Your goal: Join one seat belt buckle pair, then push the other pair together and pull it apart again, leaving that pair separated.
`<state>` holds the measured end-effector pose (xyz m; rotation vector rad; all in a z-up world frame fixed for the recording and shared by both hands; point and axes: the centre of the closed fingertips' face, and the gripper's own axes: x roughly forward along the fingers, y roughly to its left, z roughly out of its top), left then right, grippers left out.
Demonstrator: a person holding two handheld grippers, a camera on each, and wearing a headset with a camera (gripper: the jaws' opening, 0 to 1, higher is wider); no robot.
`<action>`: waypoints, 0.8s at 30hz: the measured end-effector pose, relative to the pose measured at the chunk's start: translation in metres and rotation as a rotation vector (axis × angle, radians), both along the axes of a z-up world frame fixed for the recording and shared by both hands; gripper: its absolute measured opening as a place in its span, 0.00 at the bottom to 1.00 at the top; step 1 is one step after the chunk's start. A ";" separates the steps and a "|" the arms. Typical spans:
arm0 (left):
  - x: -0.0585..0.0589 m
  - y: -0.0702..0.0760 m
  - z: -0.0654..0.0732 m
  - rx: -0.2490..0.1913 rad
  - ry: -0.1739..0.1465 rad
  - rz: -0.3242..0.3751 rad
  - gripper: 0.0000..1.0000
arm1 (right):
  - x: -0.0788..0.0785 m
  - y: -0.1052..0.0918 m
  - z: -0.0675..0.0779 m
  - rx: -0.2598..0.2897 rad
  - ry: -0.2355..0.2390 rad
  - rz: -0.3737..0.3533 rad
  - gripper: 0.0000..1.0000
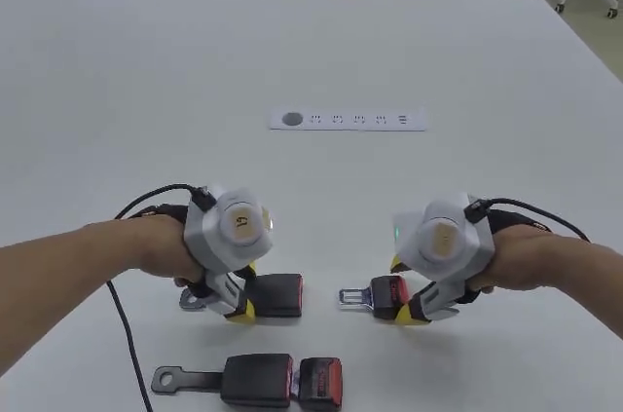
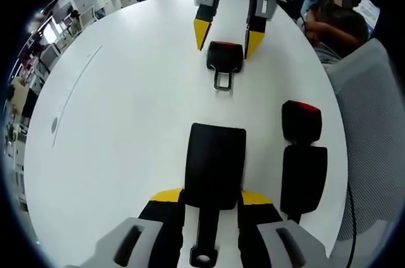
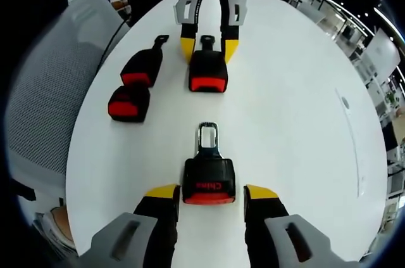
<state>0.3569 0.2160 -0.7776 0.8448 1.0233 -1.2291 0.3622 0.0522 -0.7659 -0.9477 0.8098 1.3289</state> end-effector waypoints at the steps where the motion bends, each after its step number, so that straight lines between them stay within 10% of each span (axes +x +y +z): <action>1: 0.000 0.000 0.000 -0.003 0.000 0.001 0.34 | 0.000 0.000 0.001 0.000 -0.002 0.004 0.39; 24: -0.007 0.041 0.011 -0.083 -0.023 0.138 0.51 | -0.015 -0.018 0.013 0.065 -0.024 -0.035 0.60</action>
